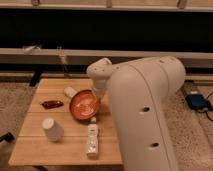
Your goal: Drag the ceramic bowl in a circle
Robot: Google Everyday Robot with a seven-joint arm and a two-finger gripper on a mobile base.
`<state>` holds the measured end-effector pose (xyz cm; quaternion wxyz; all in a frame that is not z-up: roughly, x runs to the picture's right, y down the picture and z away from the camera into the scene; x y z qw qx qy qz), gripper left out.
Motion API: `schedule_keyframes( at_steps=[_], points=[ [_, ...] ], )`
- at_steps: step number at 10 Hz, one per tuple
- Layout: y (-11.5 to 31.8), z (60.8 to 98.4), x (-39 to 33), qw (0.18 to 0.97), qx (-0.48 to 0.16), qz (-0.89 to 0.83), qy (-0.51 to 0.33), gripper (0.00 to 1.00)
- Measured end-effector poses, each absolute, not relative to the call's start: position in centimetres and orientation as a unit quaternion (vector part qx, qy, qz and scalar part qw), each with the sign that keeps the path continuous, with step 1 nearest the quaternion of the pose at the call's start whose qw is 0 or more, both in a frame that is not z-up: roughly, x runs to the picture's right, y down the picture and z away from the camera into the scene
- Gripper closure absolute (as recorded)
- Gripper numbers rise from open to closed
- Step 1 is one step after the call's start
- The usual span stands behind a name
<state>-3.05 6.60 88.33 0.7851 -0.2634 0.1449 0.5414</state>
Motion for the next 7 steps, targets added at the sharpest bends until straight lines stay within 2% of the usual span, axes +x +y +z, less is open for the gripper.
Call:
schedule_keyframes(
  at_steps=[7],
  points=[
    [12.2, 81.0, 9.8, 0.726, -0.225, 0.613, 0.217, 1.0]
  ],
)
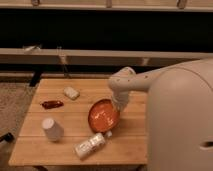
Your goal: Drag the ceramic bowl in a circle
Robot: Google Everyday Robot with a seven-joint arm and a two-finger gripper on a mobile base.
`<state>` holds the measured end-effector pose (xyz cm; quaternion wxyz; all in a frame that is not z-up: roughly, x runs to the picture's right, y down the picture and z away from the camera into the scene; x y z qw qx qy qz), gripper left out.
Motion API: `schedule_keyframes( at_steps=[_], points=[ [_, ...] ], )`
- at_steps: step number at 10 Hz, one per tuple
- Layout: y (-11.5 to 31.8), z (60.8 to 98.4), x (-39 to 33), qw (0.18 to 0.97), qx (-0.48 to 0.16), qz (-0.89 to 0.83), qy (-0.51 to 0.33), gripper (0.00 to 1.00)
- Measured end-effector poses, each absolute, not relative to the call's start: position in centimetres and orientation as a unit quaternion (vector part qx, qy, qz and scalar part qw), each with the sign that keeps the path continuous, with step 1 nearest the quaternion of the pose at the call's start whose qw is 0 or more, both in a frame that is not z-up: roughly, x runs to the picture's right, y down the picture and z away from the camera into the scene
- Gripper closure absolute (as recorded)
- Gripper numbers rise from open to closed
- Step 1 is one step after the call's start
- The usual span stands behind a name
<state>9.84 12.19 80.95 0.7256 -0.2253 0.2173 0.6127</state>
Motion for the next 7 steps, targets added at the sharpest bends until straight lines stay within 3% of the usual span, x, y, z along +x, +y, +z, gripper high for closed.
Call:
schedule_keyframes(
  at_steps=[3, 7],
  points=[
    [11.7, 79.9, 13.3, 0.703, -0.192, 0.636, 0.256, 1.0],
    [7.7, 83.0, 15.5, 0.696, -0.175, 0.638, 0.279, 1.0]
  ],
)
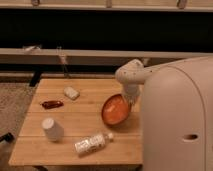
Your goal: Drag the ceramic bowl in a circle
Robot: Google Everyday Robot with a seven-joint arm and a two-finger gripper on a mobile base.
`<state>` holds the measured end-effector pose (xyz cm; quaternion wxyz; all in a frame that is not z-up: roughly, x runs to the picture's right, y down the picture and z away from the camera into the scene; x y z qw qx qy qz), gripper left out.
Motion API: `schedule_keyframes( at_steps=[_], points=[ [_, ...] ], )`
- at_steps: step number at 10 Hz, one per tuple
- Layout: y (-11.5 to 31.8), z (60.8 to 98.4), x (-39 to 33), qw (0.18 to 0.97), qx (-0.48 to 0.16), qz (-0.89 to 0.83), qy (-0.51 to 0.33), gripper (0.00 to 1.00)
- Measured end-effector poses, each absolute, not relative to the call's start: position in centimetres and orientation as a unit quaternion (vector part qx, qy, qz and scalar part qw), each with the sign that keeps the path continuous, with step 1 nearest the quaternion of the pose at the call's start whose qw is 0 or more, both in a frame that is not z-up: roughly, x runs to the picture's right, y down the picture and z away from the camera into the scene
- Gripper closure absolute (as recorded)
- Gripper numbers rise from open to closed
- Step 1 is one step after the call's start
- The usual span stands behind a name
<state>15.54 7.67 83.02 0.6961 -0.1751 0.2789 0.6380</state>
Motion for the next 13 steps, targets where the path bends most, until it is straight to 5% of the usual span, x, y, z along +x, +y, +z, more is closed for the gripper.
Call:
schedule_keyframes(
  at_steps=[3, 10, 13],
  points=[
    [6.5, 85.9, 14.1, 0.701, -0.178, 0.633, 0.276, 0.95],
    [5.4, 88.8, 3.3, 0.761, -0.227, 0.573, 0.203, 0.26],
    [6.2, 88.5, 2.4, 0.765, -0.239, 0.563, 0.2, 0.2]
  ],
)
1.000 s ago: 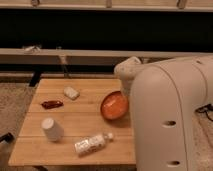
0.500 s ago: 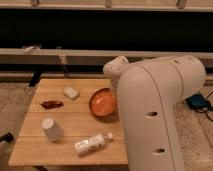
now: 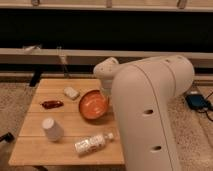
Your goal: Drag the ceramic bowl in a circle
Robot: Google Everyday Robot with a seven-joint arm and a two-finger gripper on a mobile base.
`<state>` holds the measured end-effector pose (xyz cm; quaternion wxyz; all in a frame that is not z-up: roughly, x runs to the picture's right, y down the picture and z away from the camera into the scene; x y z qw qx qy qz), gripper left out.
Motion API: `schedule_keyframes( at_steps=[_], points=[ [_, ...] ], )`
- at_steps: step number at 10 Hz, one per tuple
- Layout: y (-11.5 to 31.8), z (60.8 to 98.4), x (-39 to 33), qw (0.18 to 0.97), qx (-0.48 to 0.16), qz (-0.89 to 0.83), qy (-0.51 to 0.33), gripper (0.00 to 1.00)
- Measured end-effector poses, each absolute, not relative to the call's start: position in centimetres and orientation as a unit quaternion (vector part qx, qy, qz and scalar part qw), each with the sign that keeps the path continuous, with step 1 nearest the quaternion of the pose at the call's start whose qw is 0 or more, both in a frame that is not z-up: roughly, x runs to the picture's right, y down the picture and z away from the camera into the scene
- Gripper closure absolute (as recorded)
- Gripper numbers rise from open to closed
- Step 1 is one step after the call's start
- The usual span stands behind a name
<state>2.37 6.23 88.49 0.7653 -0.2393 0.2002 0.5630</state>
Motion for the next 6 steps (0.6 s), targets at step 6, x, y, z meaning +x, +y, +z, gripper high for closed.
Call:
schedule_keyframes(
  at_steps=[6],
  points=[
    [7.2, 87.1, 5.1, 0.762, -0.267, 0.573, 0.139, 0.2]
  ],
)
